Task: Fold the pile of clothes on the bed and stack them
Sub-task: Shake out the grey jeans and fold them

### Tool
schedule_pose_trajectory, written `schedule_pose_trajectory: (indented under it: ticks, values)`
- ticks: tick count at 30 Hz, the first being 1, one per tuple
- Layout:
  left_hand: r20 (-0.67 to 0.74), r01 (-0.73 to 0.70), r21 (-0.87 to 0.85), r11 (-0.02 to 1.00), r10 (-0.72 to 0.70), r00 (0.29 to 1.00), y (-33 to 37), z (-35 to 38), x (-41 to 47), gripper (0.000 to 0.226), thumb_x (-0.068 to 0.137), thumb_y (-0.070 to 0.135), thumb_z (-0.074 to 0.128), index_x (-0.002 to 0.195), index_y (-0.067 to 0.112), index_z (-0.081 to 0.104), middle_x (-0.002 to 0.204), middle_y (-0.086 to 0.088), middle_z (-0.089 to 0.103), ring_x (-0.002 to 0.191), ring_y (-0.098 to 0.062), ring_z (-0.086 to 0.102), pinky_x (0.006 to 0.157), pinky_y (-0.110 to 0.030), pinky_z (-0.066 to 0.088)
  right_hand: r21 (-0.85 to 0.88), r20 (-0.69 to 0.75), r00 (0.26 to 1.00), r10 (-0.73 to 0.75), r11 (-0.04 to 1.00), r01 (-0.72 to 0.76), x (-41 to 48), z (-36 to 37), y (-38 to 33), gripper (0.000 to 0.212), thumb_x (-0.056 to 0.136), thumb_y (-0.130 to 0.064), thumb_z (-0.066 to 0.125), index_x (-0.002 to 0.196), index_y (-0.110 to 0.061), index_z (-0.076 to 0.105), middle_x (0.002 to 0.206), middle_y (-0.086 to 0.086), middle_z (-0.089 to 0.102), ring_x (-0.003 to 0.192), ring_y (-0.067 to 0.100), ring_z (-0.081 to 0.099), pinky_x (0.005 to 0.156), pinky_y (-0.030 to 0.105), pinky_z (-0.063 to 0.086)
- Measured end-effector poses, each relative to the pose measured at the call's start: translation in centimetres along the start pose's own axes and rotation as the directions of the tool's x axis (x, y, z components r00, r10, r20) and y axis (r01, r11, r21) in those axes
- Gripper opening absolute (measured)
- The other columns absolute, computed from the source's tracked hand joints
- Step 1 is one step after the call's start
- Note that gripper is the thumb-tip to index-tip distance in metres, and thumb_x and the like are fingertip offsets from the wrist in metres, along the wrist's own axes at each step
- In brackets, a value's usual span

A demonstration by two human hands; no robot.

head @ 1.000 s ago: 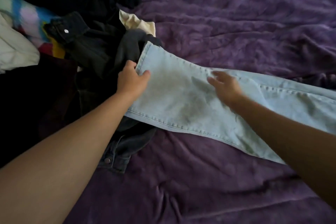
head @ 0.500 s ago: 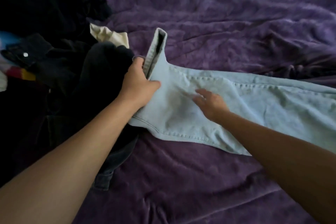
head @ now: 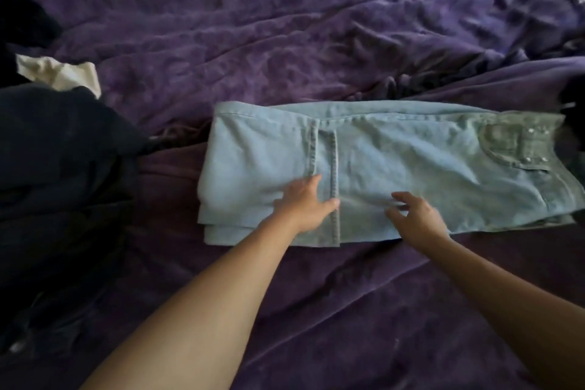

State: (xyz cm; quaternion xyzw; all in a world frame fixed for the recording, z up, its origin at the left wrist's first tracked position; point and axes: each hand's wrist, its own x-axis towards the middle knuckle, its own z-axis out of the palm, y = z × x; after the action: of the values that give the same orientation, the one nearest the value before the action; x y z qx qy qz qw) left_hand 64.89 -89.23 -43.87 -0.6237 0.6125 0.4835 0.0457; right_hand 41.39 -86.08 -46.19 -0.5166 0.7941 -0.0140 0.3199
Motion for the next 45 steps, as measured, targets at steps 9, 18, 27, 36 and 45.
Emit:
schedule_pose_trajectory:
  ticks: [9,18,27,36,45]
  values:
    - [-0.155,0.018,0.422,0.906,0.052,0.987,6.7,5.2,2.6,0.056,0.092,0.041,0.051,0.143,0.024,0.033,0.144,-0.01,0.031,0.131,-0.031,0.032,0.103,-0.042,0.036,0.011,-0.242,0.969,-0.04,0.999,0.044,2.6,-10.6,9.7,0.032,0.083,-0.023,0.066,0.114,-0.018,0.066,0.116,0.005,0.062,0.109,0.029,0.057,0.087,0.035,0.044]
    - [-0.158,-0.016,0.522,0.853,0.116,0.981,12.7,14.1,6.3,0.053,0.096,0.039,0.043,0.144,0.019,0.033,0.154,-0.018,0.017,0.141,-0.033,0.017,0.111,-0.044,0.026,0.261,-0.189,0.927,0.324,0.927,-0.271,9.6,-19.8,18.7,0.089,0.076,-0.061,0.067,0.145,-0.016,0.035,0.141,0.01,0.049,0.127,0.03,0.048,0.101,0.04,0.042]
    - [-0.177,-0.039,0.529,0.847,0.155,0.972,11.8,13.6,5.8,0.044,0.092,0.034,0.045,0.133,0.017,0.045,0.145,-0.014,0.033,0.134,-0.03,0.031,0.104,-0.042,0.032,0.687,0.246,0.953,0.175,0.663,-0.299,9.0,-20.6,17.3,0.041,0.072,-0.021,0.08,0.11,-0.012,0.067,0.093,0.004,0.075,0.083,0.024,0.073,0.076,0.039,0.059]
    - [-0.396,0.043,0.406,0.913,0.133,0.908,7.5,5.5,0.8,0.025,0.083,0.016,0.058,0.106,0.007,0.064,0.108,-0.014,0.059,0.1,-0.033,0.056,0.084,-0.042,0.045,0.242,-0.055,0.964,-0.258,0.934,0.264,3.8,-18.3,-2.0,0.051,0.072,-0.034,0.07,0.118,-0.019,0.052,0.103,0.005,0.067,0.095,0.028,0.063,0.077,0.037,0.051]
    - [-0.391,0.224,0.383,0.896,-0.062,0.918,-1.7,1.4,-3.4,0.03,0.091,0.029,0.052,0.117,0.013,0.055,0.118,-0.01,0.05,0.109,-0.03,0.05,0.087,-0.041,0.045,0.046,0.536,0.82,-0.203,0.976,0.211,3.3,-2.7,-9.0,0.065,0.084,-0.033,0.071,0.141,-0.014,0.046,0.132,0.011,0.057,0.113,0.027,0.059,0.094,0.035,0.05]
